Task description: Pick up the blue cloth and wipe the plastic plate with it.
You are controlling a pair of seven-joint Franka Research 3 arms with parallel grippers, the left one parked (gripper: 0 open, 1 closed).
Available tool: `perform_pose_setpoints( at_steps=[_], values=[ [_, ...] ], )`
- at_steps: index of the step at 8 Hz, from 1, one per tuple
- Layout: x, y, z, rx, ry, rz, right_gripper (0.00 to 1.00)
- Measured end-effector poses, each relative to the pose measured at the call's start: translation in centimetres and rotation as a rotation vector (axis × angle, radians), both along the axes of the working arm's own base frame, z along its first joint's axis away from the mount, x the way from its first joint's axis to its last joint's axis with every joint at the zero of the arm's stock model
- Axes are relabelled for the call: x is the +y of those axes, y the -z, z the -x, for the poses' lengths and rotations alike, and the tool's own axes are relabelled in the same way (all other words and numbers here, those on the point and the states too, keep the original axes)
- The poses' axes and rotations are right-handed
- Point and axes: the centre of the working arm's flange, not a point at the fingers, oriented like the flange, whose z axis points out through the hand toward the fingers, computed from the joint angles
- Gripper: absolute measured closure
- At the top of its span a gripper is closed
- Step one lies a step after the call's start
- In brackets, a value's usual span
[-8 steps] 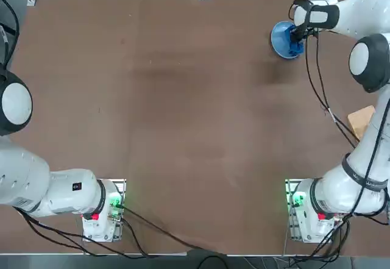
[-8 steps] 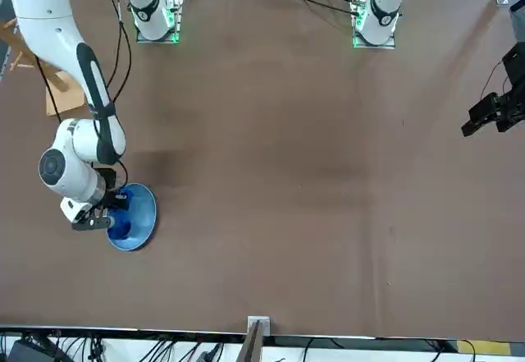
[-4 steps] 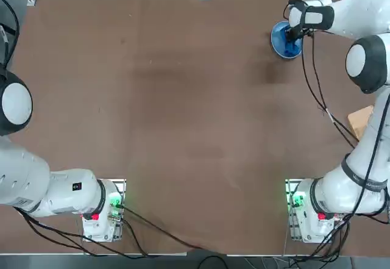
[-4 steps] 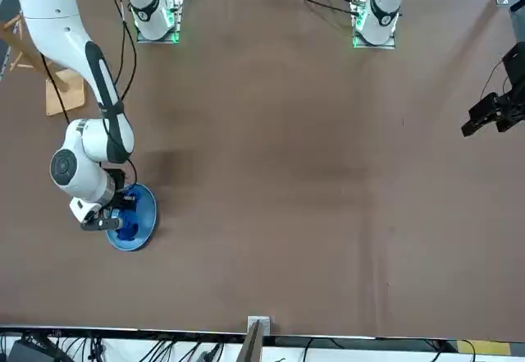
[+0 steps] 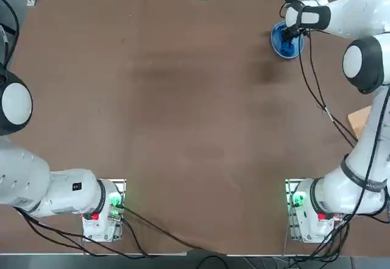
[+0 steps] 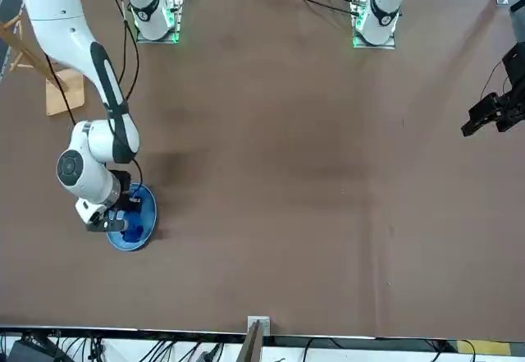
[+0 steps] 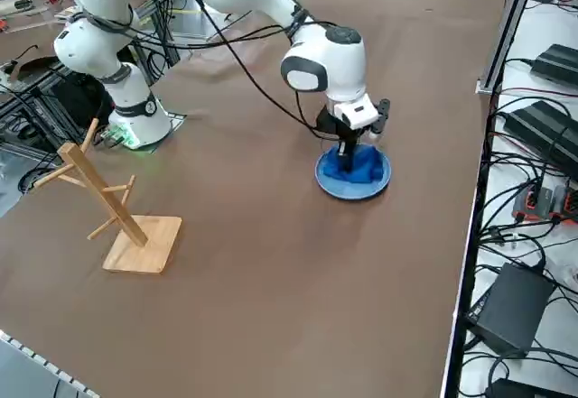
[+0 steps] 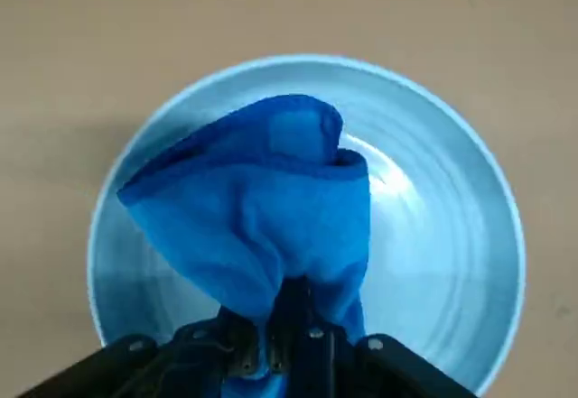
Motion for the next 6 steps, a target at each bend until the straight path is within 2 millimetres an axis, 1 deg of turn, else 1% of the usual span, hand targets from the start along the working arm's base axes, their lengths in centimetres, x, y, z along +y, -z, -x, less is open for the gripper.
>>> perform_pose_setpoints(
  at_steps=[2,4,5,6],
  values=[
    [0.5,0.1,-1.0,-0.028,-0.004,-0.003,0.94],
    [0.5,0.0,-2.0,-0.054,-0.012,-0.003,0.94],
    [0.0,0.0,-2.4,-0.063,-0.026,-0.001,0.94],
    [-1.1,0.0,-2.7,-0.070,-0.042,0.002,0.94]
  ],
)
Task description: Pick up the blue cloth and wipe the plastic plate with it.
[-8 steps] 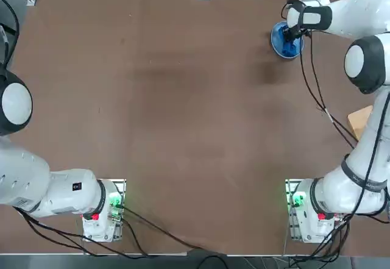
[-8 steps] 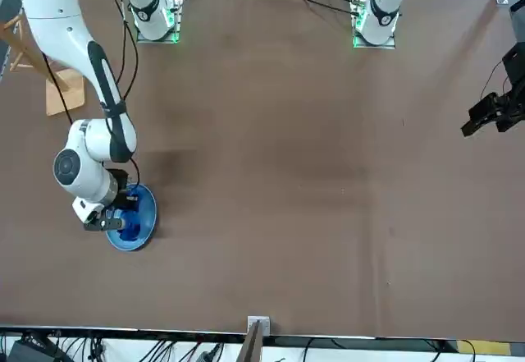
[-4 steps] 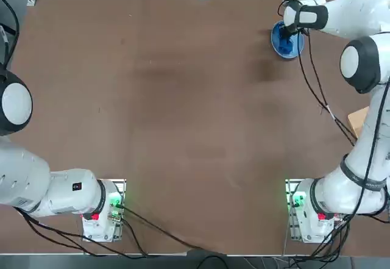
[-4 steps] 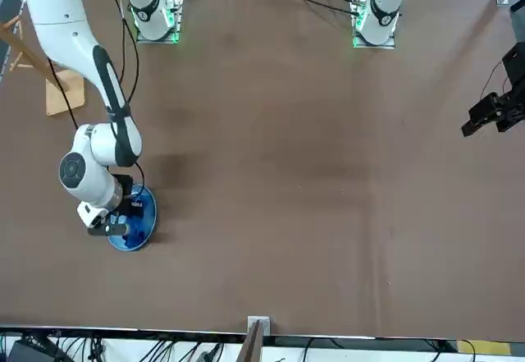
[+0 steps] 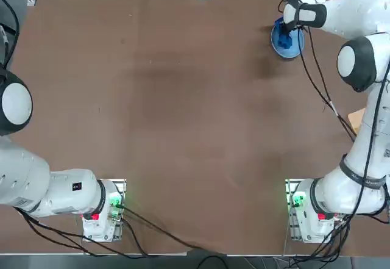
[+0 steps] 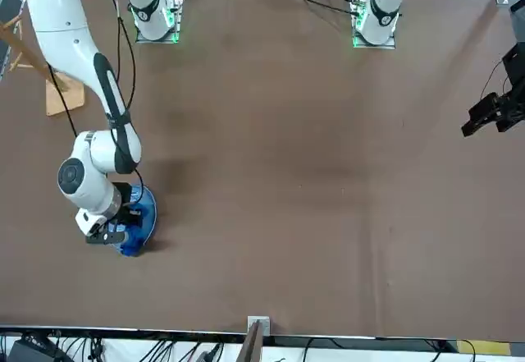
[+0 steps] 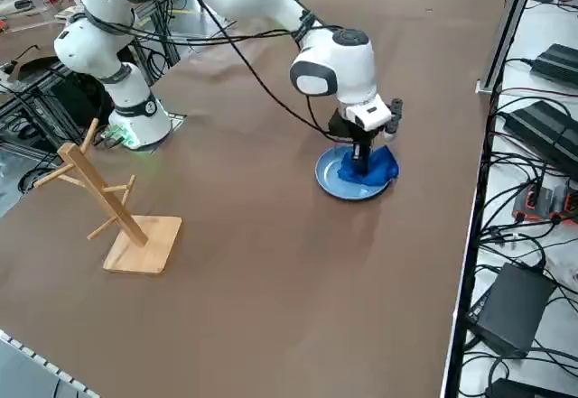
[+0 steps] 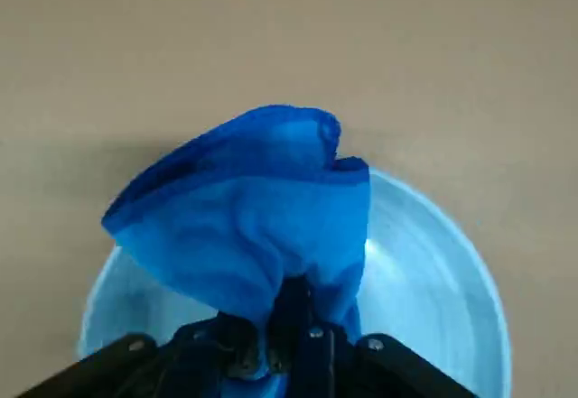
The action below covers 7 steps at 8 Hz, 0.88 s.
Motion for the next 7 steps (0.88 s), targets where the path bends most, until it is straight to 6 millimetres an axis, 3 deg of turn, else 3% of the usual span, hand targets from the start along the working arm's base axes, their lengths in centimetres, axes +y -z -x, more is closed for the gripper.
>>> perform_pose_setpoints(
  at_steps=[3,4,7],
  values=[
    [-4.9,0.1,-0.1,0.001,0.000,0.018,0.94],
    [-5.6,0.1,0.0,0.007,0.002,0.017,0.94],
    [-5.2,-0.1,0.8,0.095,-0.002,0.012,0.94]
  ],
)
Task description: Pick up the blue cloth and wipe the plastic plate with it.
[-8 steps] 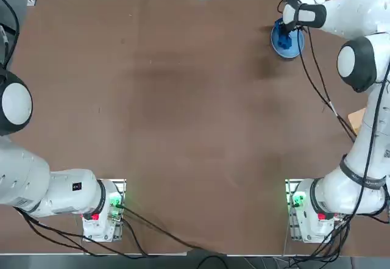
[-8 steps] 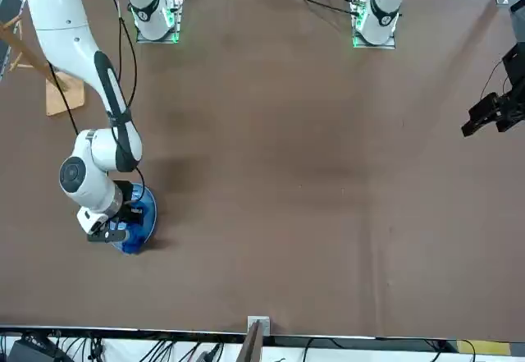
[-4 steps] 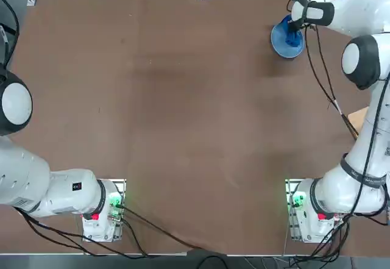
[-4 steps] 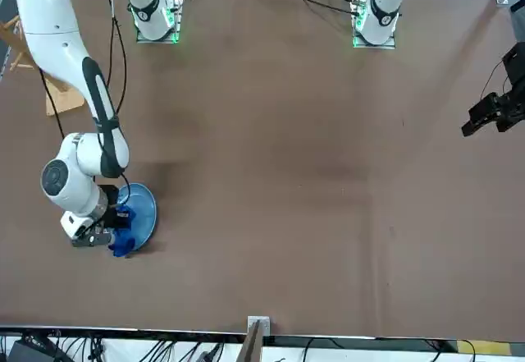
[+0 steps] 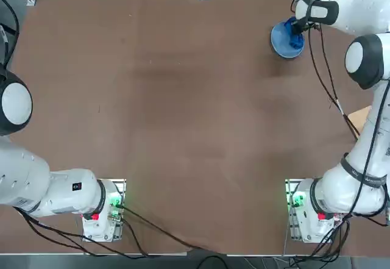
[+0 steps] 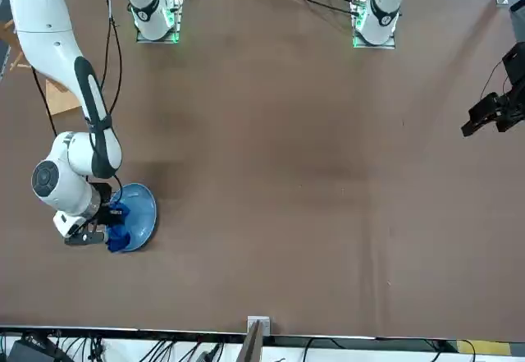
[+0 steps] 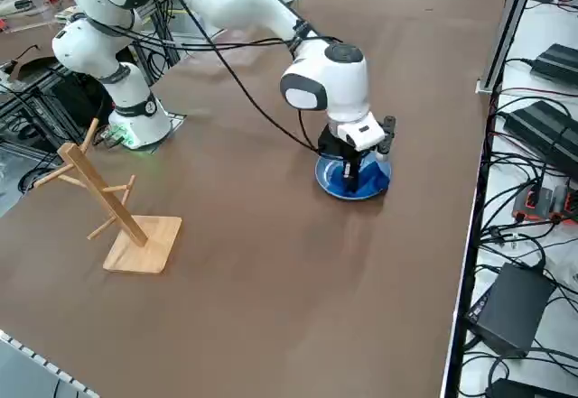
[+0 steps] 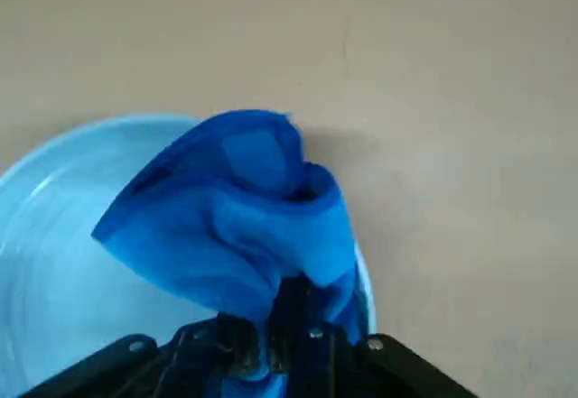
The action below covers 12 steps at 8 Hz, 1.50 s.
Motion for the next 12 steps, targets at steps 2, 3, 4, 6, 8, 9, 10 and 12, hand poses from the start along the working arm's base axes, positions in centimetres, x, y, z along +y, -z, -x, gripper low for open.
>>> perform_pose_setpoints(
  at_steps=[2,3,4,6,8,9,10,12],
  values=[
    [2.2,-0.2,1.1,0.093,-0.012,-0.020,0.94],
    [4.0,-0.2,1.4,0.110,-0.017,-0.024,0.94],
    [5.7,-0.2,1.5,0.112,-0.013,-0.023,0.94],
    [8.2,-0.2,1.6,0.112,0.000,-0.045,0.94],
    [8.6,-0.1,1.5,0.109,0.010,-0.056,0.94],
    [8.3,-0.1,1.2,0.103,0.017,-0.057,0.94],
    [7.8,-0.2,0.6,0.090,0.024,-0.057,0.94],
    [5.6,-0.3,-0.6,0.058,0.041,-0.057,0.94]
  ],
)
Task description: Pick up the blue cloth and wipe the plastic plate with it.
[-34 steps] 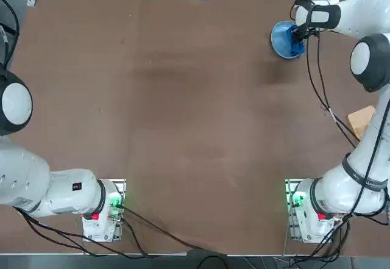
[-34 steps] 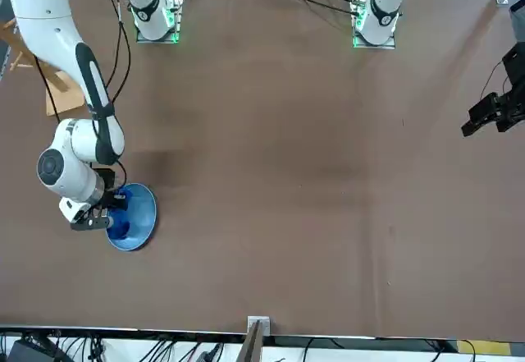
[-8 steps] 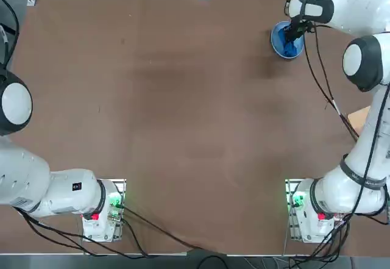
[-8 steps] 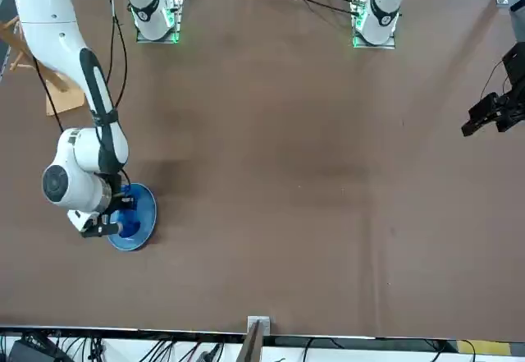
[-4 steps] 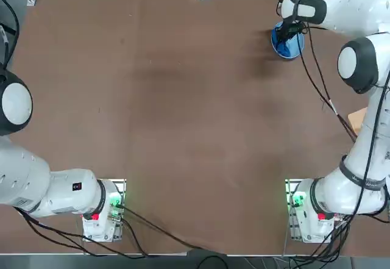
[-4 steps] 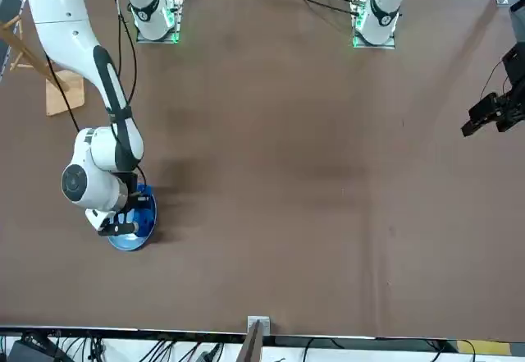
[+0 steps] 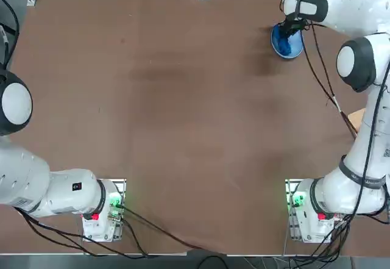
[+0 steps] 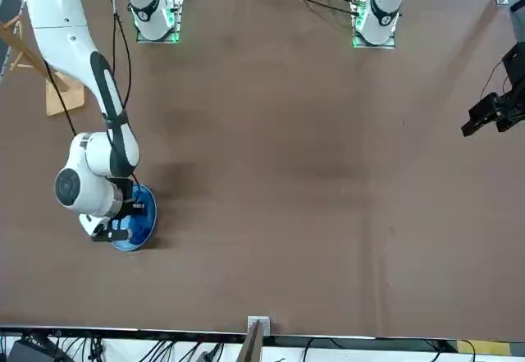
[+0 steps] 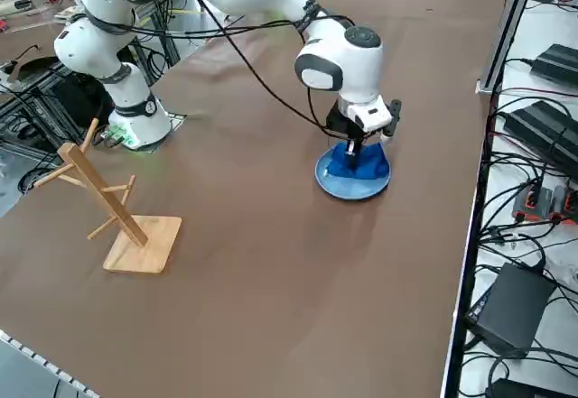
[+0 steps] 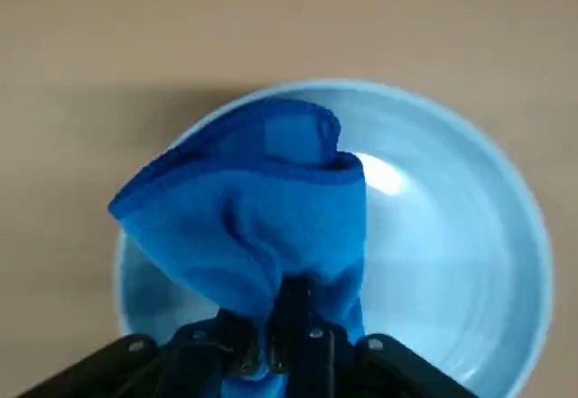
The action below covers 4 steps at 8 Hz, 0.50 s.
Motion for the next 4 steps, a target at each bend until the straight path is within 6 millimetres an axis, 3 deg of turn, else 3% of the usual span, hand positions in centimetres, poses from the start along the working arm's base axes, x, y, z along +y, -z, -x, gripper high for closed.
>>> perform_pose_setpoints(
  at_steps=[4],
  values=[
    [-5.5,0.1,-0.2,-0.009,-0.016,0.029,0.94]
  ],
)
